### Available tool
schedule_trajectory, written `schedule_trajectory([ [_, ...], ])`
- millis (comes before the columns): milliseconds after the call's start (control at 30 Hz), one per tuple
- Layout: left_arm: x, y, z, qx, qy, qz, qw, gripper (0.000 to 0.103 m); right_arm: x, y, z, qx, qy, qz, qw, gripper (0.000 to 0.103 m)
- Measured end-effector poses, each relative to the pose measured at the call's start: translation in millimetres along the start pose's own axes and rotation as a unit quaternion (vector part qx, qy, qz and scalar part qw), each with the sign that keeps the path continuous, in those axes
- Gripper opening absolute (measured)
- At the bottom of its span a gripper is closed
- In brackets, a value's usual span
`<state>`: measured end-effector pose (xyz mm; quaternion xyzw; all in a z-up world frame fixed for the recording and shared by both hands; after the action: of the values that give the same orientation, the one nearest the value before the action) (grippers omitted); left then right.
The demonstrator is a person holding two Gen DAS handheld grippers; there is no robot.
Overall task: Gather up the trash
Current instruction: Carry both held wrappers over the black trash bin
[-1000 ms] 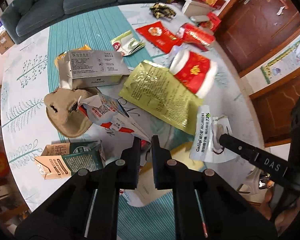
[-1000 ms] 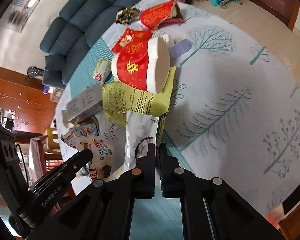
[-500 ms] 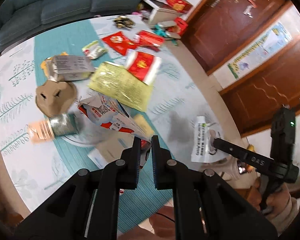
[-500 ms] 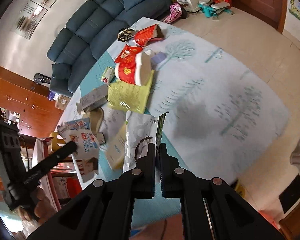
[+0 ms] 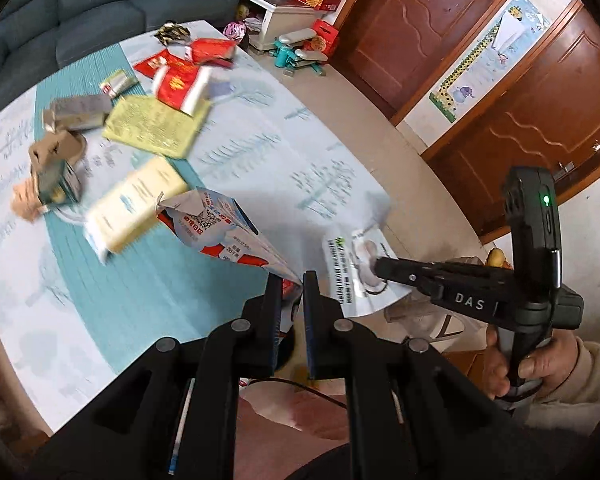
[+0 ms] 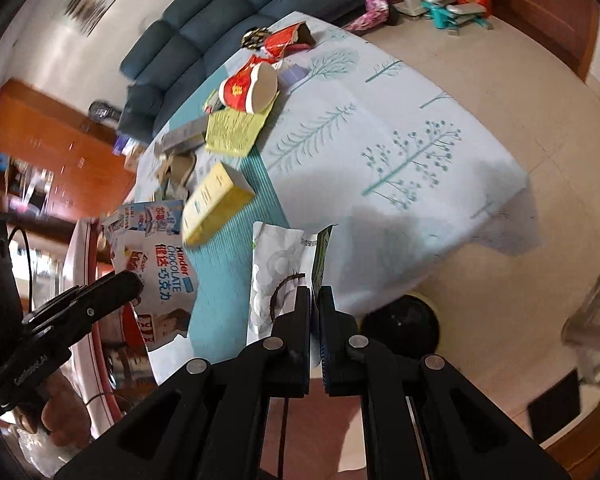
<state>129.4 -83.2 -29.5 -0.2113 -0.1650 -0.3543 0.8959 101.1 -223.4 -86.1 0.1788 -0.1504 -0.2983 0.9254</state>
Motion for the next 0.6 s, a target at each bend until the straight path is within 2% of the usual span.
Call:
schedule_trajectory([
  [167,-34.0,-56.0,-20.8,0.02,0.013,0.006,0.9997,0.007,-22.5,-34.1,9.2,0.006,0.022,0.043,0.999,0.005],
  [267,-60.8,-79.9,-38.3,0.033,0.039,0.024,0.9984,0.007,-41.5,-59.0,-0.1,0.012,0.051,0.046,0.998,0.005],
  [400,-91.5,-91.5,-62.9,0.055,0.065,0.042,0.9955,0.007,-67.6,-92.5,-21.9,0.008,0.085,0.051,0.995,0.005],
  [600,-128.6,-89.9,-113.8,0.08,0.096,0.048,0.991,0.007,-95.7,-133.3,-69.5,-0.006,0.102,0.03,0.994,0.005],
])
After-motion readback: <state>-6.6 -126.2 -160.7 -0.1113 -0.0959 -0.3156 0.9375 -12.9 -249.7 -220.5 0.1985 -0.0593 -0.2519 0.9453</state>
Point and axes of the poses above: each gripper's, at about its wrist camera, not at the fingertips, and z roughly against the way its jaws point, y to its left, x to its top, the point moved 7 cm from there along -z, roughly the way its jaws point, and after that the axes turned 7 degrees about -z, right-handed, at the moved point
